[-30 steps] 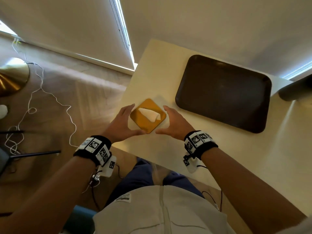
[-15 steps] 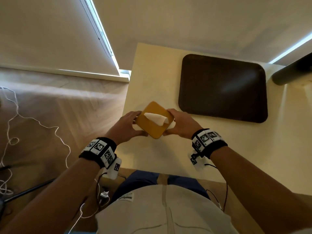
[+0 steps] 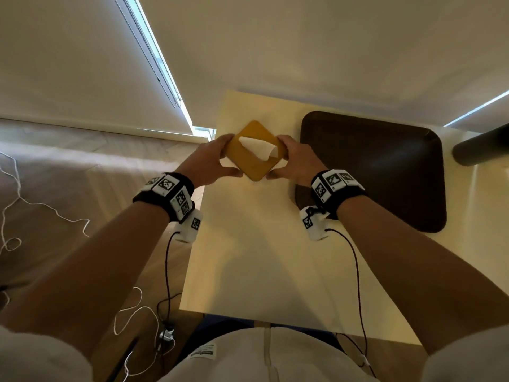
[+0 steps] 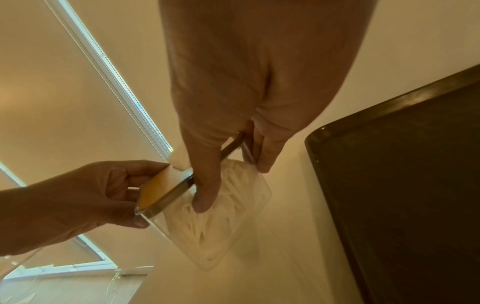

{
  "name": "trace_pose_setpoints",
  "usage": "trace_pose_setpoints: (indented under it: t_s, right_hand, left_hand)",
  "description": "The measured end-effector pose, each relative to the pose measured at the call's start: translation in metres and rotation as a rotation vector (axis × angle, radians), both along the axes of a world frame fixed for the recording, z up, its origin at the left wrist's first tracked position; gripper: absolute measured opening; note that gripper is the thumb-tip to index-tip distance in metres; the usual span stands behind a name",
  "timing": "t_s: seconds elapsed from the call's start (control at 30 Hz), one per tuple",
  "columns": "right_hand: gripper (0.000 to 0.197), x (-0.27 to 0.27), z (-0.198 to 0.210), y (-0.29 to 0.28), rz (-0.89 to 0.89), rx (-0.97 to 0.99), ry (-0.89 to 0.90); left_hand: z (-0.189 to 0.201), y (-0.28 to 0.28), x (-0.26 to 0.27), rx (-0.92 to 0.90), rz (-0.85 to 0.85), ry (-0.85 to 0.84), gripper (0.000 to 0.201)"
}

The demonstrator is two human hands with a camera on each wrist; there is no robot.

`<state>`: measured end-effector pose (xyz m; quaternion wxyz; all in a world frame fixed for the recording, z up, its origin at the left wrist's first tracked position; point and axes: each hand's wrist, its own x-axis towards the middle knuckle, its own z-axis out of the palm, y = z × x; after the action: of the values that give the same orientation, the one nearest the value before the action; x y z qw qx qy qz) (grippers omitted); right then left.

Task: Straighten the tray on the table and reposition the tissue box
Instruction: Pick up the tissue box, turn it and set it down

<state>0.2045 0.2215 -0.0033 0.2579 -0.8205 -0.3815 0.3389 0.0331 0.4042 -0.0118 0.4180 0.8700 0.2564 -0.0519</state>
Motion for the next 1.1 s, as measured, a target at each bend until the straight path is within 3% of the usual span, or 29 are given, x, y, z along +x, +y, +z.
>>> trace_pose_setpoints:
  t_s: [0.4,0.73,0.87,0.97,1.1]
  right_hand:
    - [0.097,0.061,-0.008,0.048,-0.014,-0.023,-0.035]
    - [0.095,0.071,-0.014,0.046,-0.028,-0.036,-0.004]
    - [0.104,0.07,-0.016,0.043,-0.05,-0.018,0.025]
    - [0.117,0.061,-0.022,0.033,-0.134,0.029,0.08]
    - [0.125,0.024,-0.035,0.012,-0.444,0.143,0.265]
  left_hand:
    - [-0.009,0.049,0.066,0.034,-0.043,0.064,0.098]
    - [-0.016,0.049,0.074,0.008,-0.052,0.048,0.094]
    - [-0.015,0.047,0.075,-0.021,-0.048,0.024,0.095]
    - [-0.018,0.048,0.067,0.014,-0.06,-0.025,0.09]
    - [-0.023,0.052,0.056,-0.043,0.025,-0.157,0.058]
